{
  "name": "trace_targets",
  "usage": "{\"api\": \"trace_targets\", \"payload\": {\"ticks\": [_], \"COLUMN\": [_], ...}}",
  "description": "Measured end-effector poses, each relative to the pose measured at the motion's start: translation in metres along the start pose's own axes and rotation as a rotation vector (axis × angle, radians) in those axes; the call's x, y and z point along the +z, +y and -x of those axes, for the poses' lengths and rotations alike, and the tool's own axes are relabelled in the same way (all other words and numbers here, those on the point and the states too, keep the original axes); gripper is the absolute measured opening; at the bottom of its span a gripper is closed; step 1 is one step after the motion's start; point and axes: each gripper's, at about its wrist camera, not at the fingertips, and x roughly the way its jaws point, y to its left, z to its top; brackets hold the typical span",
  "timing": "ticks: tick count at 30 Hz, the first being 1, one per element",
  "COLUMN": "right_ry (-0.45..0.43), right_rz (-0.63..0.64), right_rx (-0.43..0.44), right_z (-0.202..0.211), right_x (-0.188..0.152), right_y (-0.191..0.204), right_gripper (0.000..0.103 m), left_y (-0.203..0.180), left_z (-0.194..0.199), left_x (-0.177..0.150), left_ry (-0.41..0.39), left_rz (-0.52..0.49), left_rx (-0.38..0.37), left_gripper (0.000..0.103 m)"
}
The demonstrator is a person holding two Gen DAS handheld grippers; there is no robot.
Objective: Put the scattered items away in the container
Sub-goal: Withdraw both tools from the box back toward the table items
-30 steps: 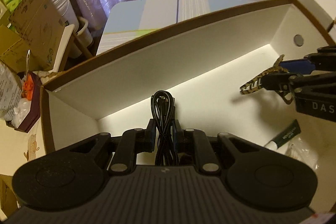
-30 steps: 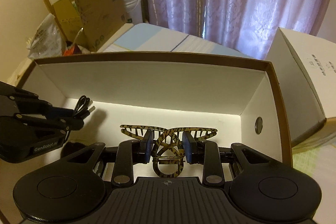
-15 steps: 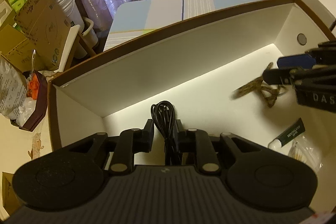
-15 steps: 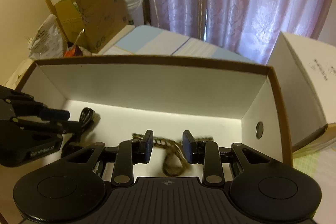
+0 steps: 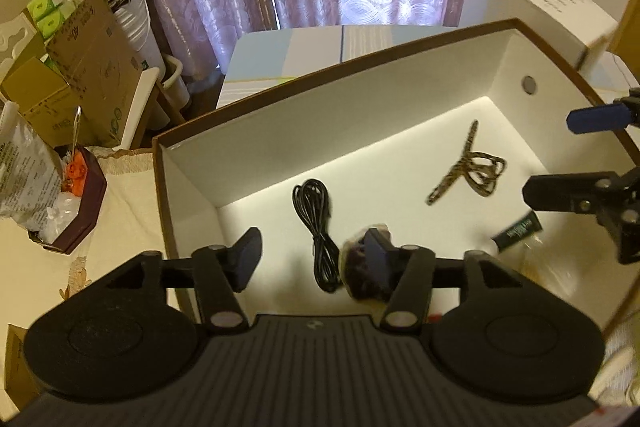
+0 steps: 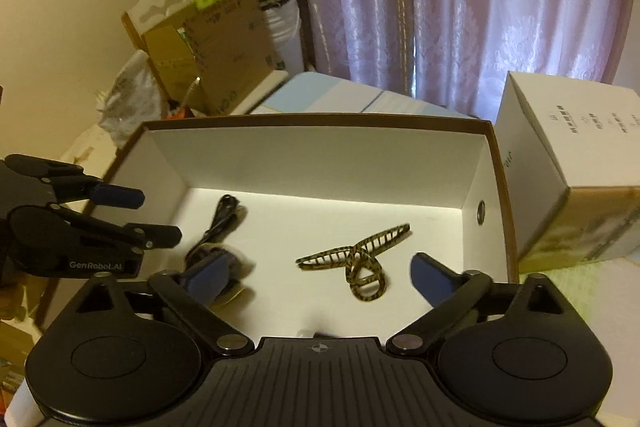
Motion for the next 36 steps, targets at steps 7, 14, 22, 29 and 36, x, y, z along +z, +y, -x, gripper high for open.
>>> {"api": "trace_targets", "payload": {"ticks": [7,14,22,29,36], "right_ry": [-0.04,-0.071,-0.106,-0.137,-0.161], "right_rz": [-0.001,0.019,0.025,-0.004,-0.026], "right_rx": [-0.006,-0.068,-0.113,-0.102,-0.091], "right_z": [0.043,0.076,0.113,0.152,0.186], "right_x": [-0.016,-0.036,-0.065,-0.095,-0.121], "right_y": [0.015,0.033,0.048,0.058,0.064], "right_gripper": [0.101,0.101,0.101,0.101,0.101], "left_y": [-0.004,-0.011,-0.028,-0.045,-0.064], "left_z": [0.04,0.084,0.128,0.163,0.184], "left_x": [-0.016,-0.035,-0.067,-0.095,-0.117], "left_ry": [-0.045,-0.091,-0.121,-0.155,-0.16], "left_rz": [0.015,0.026,0.04,0.036,0.026], "left_rx": [-0.024,-0.036,-0.035,-0.039,-0.043], "left_gripper": [0.075,0.081,0.083,0.083,0.083]}}
